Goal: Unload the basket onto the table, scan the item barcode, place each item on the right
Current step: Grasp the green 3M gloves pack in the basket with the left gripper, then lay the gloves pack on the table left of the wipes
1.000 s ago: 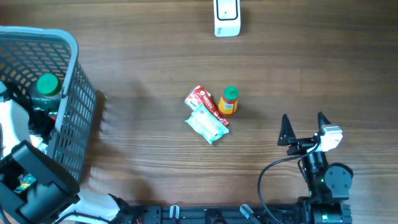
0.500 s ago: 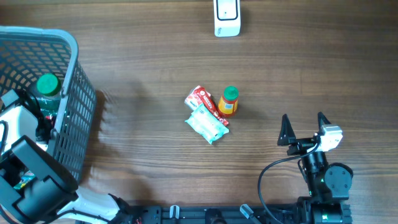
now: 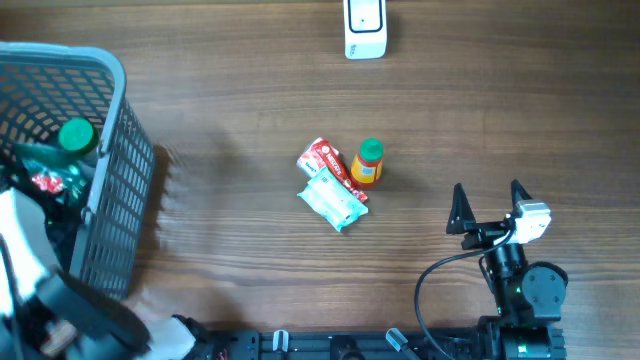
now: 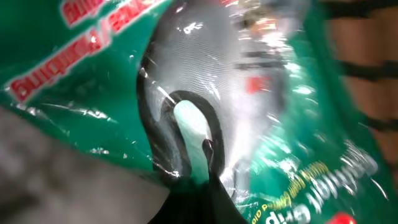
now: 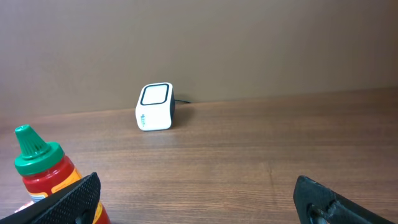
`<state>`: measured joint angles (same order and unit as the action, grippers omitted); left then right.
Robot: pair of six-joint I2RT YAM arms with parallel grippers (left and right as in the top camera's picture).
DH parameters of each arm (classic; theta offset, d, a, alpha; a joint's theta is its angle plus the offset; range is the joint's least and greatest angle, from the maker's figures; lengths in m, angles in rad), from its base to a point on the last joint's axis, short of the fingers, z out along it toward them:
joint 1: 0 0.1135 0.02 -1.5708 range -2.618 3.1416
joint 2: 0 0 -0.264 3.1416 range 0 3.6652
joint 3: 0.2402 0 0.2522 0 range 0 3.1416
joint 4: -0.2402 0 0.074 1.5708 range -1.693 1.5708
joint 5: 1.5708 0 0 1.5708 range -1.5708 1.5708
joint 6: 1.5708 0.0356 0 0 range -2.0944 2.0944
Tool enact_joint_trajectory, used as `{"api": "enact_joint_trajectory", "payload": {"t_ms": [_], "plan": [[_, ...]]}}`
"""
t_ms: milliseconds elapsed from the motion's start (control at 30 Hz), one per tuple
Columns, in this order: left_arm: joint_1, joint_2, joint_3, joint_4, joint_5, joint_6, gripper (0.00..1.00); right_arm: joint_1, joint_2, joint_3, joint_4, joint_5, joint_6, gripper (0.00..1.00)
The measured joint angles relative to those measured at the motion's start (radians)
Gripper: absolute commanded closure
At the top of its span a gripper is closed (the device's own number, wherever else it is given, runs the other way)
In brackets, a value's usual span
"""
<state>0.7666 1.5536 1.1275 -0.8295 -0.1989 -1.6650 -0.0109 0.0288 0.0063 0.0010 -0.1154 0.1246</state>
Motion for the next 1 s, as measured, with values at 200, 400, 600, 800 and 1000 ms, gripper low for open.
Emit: {"api": "enact_joint_trajectory", "payload": {"t_ms": [200, 400, 600, 800, 1000], "plan": [[0.001, -0.307, 0.019, 0.004, 0.093, 0.069, 0.96, 0.000, 0.000, 0.000, 0.000, 0.000, 0.000, 0.00], [0.000, -0.605, 0.023, 0.132, 0.265, 0.222, 0.96, 0.000, 0.000, 0.000, 0.000, 0.000, 0.000, 0.00], [-0.217, -0.719, 0.027, 0.308, 0.470, 0.447, 0.96, 0.000, 0.000, 0.000, 0.000, 0.000, 0.000, 0.00], [-0.653, -0.693, 0.027, 0.274, 0.523, 0.858, 0.96, 0.000, 0.000, 0.000, 0.000, 0.000, 0.000, 0.00], [-1.007, -0.591, 0.034, -0.049, 0.348, 1.233, 0.96, 0.000, 0.000, 0.000, 0.000, 0.000, 0.000, 0.00]]}}
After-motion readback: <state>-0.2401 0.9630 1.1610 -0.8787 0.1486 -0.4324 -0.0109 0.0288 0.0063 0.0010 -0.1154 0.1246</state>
